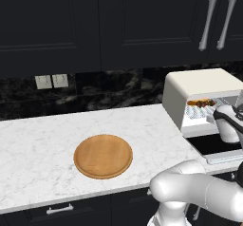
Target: Pick up the kebab skewer and baguette bread, and place them inside the toaster oven. Close the toaster oven door and start by setting the timer.
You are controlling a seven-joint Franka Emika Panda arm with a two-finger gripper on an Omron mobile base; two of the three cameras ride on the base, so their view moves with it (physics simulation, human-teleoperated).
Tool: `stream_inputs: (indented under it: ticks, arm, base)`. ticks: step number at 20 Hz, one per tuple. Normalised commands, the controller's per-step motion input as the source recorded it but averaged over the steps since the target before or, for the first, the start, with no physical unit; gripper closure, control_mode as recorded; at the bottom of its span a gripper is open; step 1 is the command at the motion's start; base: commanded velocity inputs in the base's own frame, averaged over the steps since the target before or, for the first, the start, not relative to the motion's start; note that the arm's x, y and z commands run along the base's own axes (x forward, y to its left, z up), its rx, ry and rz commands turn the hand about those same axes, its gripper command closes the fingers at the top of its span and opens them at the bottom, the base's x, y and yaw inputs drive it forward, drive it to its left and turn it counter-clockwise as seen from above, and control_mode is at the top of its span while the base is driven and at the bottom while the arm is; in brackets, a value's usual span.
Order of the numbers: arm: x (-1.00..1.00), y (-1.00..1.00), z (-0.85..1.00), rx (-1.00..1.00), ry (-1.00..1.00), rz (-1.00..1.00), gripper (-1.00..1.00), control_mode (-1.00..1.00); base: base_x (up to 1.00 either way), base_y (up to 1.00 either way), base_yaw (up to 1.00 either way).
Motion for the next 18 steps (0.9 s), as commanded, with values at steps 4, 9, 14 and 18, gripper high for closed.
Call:
stream_inputs:
  ticks: [4,9,14,18]
  arm:
    - [0.14,0.01,0.0,0.0,0.0,0.0,-1.0,-1.0]
    - [0.15,0.03,0.0,0.0,0.0,0.0,-1.0,-1.0]
    - [0.14,0.04,0.0,0.0,0.0,0.0,-1.0,-1.0]
    - [0.13,0.04,0.0,0.0,0.0,0.0,-1.0,-1.0]
  base:
    - [0.0,0.0,0.0]
    - [0.0,0.0,0.0]
    - [0.0,0.0,0.0]
    - [0.0,0.0,0.0]
